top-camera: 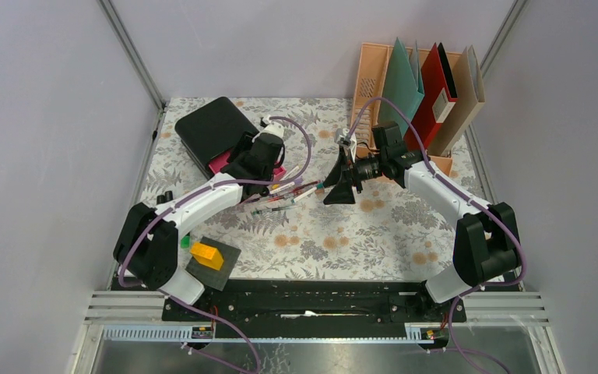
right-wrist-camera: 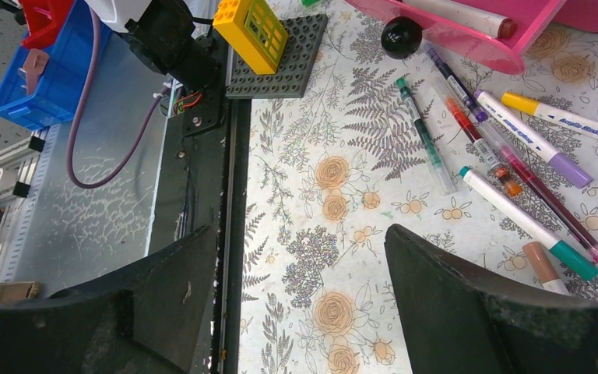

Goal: Organize the desk
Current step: Place the stationery in the drawer.

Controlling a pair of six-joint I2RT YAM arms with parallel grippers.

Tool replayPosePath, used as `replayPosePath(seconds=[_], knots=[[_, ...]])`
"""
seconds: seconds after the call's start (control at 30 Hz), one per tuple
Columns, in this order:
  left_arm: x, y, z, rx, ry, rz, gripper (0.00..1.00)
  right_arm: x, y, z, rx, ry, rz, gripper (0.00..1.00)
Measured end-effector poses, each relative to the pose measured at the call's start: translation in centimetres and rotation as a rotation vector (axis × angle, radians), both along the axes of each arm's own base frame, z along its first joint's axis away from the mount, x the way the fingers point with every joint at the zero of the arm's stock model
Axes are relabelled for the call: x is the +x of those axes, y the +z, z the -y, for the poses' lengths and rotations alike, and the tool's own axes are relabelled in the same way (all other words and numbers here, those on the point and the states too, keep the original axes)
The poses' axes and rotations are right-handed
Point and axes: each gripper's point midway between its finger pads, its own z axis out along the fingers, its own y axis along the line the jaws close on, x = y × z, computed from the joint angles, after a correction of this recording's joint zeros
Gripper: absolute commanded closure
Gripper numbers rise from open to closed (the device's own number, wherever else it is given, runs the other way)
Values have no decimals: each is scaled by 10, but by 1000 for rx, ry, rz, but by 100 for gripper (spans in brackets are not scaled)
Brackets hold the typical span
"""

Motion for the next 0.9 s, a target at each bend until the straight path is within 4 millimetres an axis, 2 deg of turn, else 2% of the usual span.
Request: replayPosePath(seconds=[0.07,0.2,0.3,0.5,0.6,0.7,0.9], knots=[[2,1,-2,0,10,3,26,-1,0,0,-2,1,-2,14],[4,8,1,-36,12,26,16,-1,-1,0,-3,1,-1,14],[1,21,4,-95,-5,55,3,0,-1,1,-5,0,3,14],[-25,76,17,-400,-123,219,1,0,-2,1,-10,-1,6,14],[-41,90,26,-572,-214,268,1,0,-4,2,-17,-4,8,14],[-53,89,40,-702,-310,262,1,1,-6,3,-28,-9,12,14],[-83,73,72,-874,-472,161,1,3,-9,4,-42,-17,32,14]])
